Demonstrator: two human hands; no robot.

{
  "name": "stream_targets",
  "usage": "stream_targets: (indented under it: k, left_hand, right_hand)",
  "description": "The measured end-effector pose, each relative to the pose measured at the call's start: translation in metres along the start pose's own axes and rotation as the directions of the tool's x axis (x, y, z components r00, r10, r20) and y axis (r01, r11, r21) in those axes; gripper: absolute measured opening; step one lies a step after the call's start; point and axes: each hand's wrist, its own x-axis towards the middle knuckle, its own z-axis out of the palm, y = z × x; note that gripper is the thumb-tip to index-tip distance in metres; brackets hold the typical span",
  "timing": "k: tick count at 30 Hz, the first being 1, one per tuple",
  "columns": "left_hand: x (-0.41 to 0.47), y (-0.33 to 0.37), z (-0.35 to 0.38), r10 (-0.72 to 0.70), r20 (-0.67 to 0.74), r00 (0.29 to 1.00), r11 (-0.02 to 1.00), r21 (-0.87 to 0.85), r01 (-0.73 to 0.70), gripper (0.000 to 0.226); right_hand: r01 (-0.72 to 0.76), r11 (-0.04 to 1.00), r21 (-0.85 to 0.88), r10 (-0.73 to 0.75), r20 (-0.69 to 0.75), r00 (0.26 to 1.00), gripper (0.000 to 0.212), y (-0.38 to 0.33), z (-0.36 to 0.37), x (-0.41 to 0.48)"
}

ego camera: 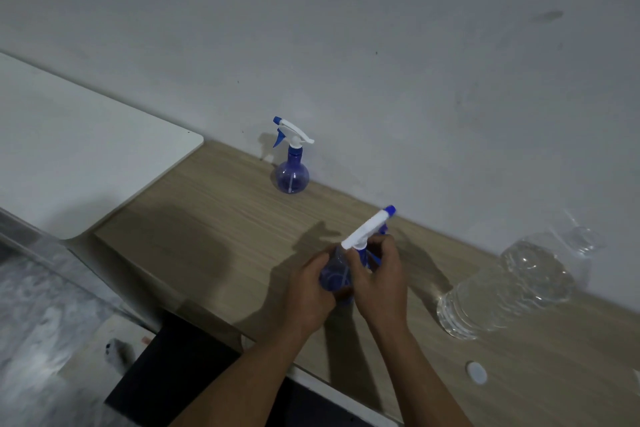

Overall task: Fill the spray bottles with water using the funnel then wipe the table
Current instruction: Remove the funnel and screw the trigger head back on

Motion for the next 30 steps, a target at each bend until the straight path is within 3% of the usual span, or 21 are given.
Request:
stream_targets:
  k: [3, 7, 12, 16, 22, 26, 30]
  left_hand:
    - [-0.003, 0.001, 0.001, 0.006, 0.004, 1.0, 1.0, 0.012, -0.006, 0.057]
    - [-0.004, 0.002, 0.0, 0.071, -0.035, 0.997, 0.997, 0.005, -0.071, 0.039]
    - [-0.005, 0.007, 0.001, 0.024, -0.032, 0.999, 0.999, 0.024, -0.024, 0.062]
    - [-0.006, 0.009, -0.002, 0.057, -0.034, 0.998, 0.998, 0.026, -0.057, 0.052]
    - [-0.008, 0.01, 0.001, 0.031, -0.049, 0.998, 0.997, 0.069, -0.027, 0.056]
    - [-0.009, 0.012, 0.0, 0.08, -0.078, 0.994, 0.997, 0.02, -0.079, 0.052]
    - [-0.007, 0.01, 0.002, 0.06, -0.063, 0.996, 0.997, 0.049, -0.057, 0.057]
  right_hand:
    - [-0.022, 1.0, 0.009, 0.022, -0.011, 1.0, 0.027, -0.002, 0.003, 0.001]
    - [0.069, 0.997, -0.019, -0.069, 0.03, 0.997, 0.016, 0.003, 0.002, -0.003]
    - [-0.025, 0.998, 0.051, 0.024, 0.025, 0.999, 0.027, -0.001, -0.001, 0.001]
    - [0.051, 0.998, 0.029, -0.052, 0.041, 0.998, 0.027, 0.003, -0.002, -0.004]
    - [-0.034, 0.995, 0.089, 0.034, -0.003, 0.999, 0.024, 0.002, -0.001, 0.0]
    - [0.028, 0.998, 0.054, -0.03, 0.036, 0.999, 0.028, 0.005, 0.0, -0.006]
    - [-0.014, 0.997, 0.07, 0.011, 0.037, 0.999, 0.025, 0.001, -0.002, -0.001]
